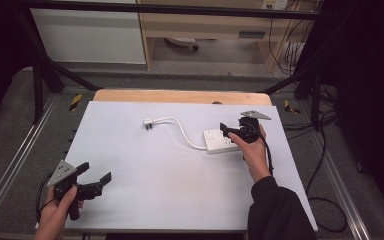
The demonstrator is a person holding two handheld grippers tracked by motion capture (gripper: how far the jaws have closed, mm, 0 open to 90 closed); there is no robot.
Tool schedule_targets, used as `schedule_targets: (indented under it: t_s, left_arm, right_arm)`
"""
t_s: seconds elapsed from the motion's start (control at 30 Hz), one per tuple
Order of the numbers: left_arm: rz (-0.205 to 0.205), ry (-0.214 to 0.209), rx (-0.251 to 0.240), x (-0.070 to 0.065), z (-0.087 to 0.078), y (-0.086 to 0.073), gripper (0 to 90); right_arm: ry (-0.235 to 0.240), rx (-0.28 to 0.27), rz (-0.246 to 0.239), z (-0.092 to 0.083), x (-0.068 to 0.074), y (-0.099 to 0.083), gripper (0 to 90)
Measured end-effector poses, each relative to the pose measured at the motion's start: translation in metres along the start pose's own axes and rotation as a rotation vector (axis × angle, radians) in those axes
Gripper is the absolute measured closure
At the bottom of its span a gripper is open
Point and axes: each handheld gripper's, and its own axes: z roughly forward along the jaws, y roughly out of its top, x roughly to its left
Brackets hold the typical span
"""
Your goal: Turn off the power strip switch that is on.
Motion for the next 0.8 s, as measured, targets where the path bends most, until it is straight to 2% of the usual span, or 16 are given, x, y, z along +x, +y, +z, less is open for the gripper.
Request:
schedule_targets:
  t_s: [0.2, 0.27, 0.37, 0.53, 0.63, 0.8]
  left_arm:
    - [-0.001, 0.0, -0.001, 0.0, 0.0, 0.0, 5.1]
    - [-0.002, -0.001, -0.001, 0.0, 0.0, 0.0, 5.1]
    - [0.0, 0.0, -0.001, 0.0, -0.001, 0.0, 5.1]
    - [-0.003, 0.005, 0.0, 0.001, -0.001, 0.0, 5.1]
    - [-0.001, 0.006, -0.004, 0.0, -0.001, 0.0, 5.1]
    - [-0.001, 0.006, -0.002, 0.001, -0.001, 0.0, 5.1]
  right_arm:
    - [0.009, -0.02, -0.021, -0.013, 0.002, 0.006, 5.8]
    - [0.009, -0.034, -0.019, -0.018, 0.002, 0.008, 6.2]
    - [0.026, -0.056, 0.018, -0.026, 0.0, 0.011, 7.2]
    - [0.032, -0.094, 0.012, -0.041, -0.003, 0.015, 6.9]
    - [0.041, -0.112, -0.005, -0.05, -0.006, 0.017, 7.5]
    - [0.022, -0.134, -0.055, -0.067, -0.01, 0.017, 7.4]
